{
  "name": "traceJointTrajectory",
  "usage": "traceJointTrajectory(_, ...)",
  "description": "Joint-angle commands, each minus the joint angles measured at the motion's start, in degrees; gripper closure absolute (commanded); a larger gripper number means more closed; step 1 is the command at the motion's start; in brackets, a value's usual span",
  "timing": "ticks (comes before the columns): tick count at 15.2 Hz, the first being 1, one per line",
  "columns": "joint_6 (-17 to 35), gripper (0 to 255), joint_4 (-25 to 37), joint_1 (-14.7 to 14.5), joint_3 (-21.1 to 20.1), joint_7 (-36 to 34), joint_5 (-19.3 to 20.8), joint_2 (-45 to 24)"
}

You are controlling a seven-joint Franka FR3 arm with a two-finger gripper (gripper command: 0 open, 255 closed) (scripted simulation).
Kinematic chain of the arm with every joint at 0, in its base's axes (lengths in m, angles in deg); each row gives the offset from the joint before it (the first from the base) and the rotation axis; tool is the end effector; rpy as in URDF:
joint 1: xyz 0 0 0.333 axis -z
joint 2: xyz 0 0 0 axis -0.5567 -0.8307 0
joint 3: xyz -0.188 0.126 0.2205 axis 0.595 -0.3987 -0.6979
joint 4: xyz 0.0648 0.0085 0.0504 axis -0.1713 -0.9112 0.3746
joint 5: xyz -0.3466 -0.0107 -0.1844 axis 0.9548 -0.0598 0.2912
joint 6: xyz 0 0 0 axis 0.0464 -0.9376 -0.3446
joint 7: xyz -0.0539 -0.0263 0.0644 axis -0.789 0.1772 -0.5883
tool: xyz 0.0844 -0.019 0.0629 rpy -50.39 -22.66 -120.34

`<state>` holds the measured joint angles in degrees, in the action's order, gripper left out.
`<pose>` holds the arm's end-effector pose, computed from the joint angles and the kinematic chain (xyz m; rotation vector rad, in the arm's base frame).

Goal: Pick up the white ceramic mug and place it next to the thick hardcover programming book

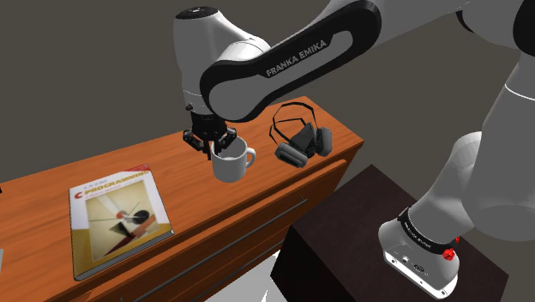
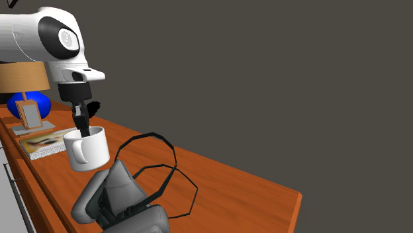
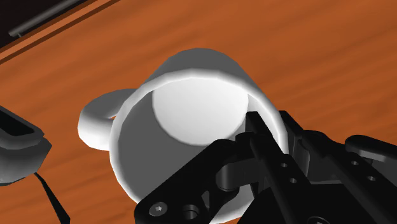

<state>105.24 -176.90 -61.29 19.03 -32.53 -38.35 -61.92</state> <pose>0.4773 0.3871 0.3517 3.0552 -0.7048 0.0359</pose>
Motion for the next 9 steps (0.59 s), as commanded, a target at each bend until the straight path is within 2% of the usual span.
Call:
traceJointTrajectory(1, 0.01, 255, 0.01, 0.00, 0.00, -0.01, 0.00, 0.00)
traceJointTrajectory(2, 0.01, 255, 0.01, 0.00, 0.00, -0.01, 0.00, 0.00)
traceJointTrajectory(3, 0.01, 0, 0.01, 0.00, 0.00, 0.00, 0.00, 0.01)
traceJointTrajectory(8, 0.01, 0, 0.01, 0.00, 0.00, 0.00, 0.00, 0.01)
traceJointTrajectory(9, -1.64, 0, 0.76, 0.05, -0.12, 0.20, -0.31, 0.94)
